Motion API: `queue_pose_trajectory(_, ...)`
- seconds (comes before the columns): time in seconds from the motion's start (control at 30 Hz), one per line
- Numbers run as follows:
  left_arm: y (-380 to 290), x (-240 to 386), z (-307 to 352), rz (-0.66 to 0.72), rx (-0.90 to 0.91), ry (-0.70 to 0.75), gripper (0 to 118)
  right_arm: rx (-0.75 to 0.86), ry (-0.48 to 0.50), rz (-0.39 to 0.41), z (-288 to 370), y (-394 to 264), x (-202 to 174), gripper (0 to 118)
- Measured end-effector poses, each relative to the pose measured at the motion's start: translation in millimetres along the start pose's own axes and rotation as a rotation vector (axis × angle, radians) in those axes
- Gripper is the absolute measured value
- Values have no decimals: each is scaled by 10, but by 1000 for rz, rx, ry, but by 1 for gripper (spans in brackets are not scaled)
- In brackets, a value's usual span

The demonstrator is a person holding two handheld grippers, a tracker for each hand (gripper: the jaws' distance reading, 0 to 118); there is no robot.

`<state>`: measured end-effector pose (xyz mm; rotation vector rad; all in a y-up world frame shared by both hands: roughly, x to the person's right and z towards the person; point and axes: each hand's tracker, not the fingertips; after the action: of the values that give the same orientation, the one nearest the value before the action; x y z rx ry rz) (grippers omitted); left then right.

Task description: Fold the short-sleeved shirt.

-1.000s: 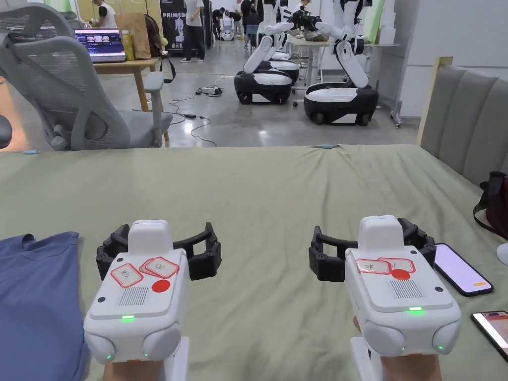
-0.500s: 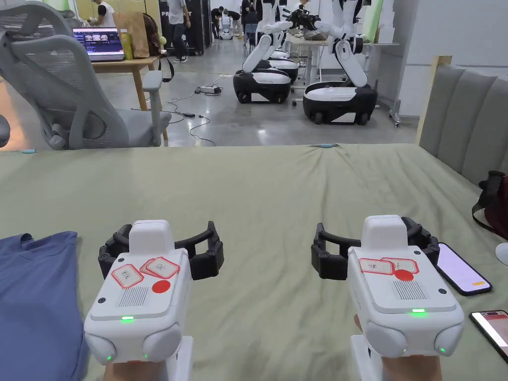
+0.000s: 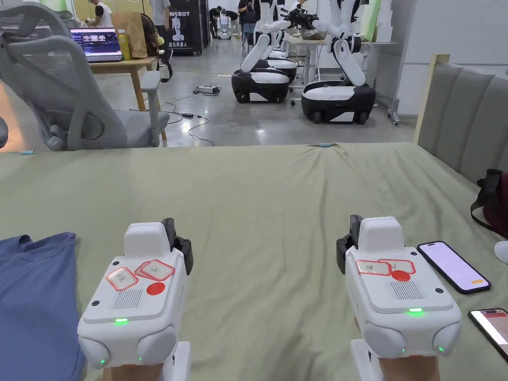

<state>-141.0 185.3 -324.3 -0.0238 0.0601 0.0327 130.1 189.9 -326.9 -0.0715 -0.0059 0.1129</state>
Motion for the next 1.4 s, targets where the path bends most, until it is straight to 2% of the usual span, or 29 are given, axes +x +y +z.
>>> queue_pose_trajectory(0.27, 33, -69, -10, 13, 2, -4, 0, -11, 17, 8, -9, -94, 25, 0)
queue_pose_trajectory(0.4, 65, -358, 90, 11, 0, 60, 0, -7, 41, -2, -25, -10, -173, 0)
queue_pose_trajectory(0.53, 149, -897, 345, -8, 24, 220, 0, 21, 173, -4, -69, 72, -706, 0)
queue_pose_trajectory(0.7, 236, -1688, 905, -7, 32, 430, 0, 40, 403, -6, -50, 163, -1614, 0)
queue_pose_trajectory(0.87, 291, -2087, 1322, 5, 19, 533, 0, 63, 602, 20, 113, 225, -2305, 0)
queue_pose_trajectory(1.03, 261, -2154, 1369, -20, -4, 546, 0, 62, 616, 17, 202, 245, -2486, 0)
queue_pose_trajectory(1.3, 194, -2134, 1046, -19, -106, 493, 0, 48, 593, 24, 79, 212, -2386, 0)
queue_pose_trajectory(1.4, 245, -2283, 789, 65, -201, 414, 0, 37, 574, 17, -28, 195, -2365, 0)
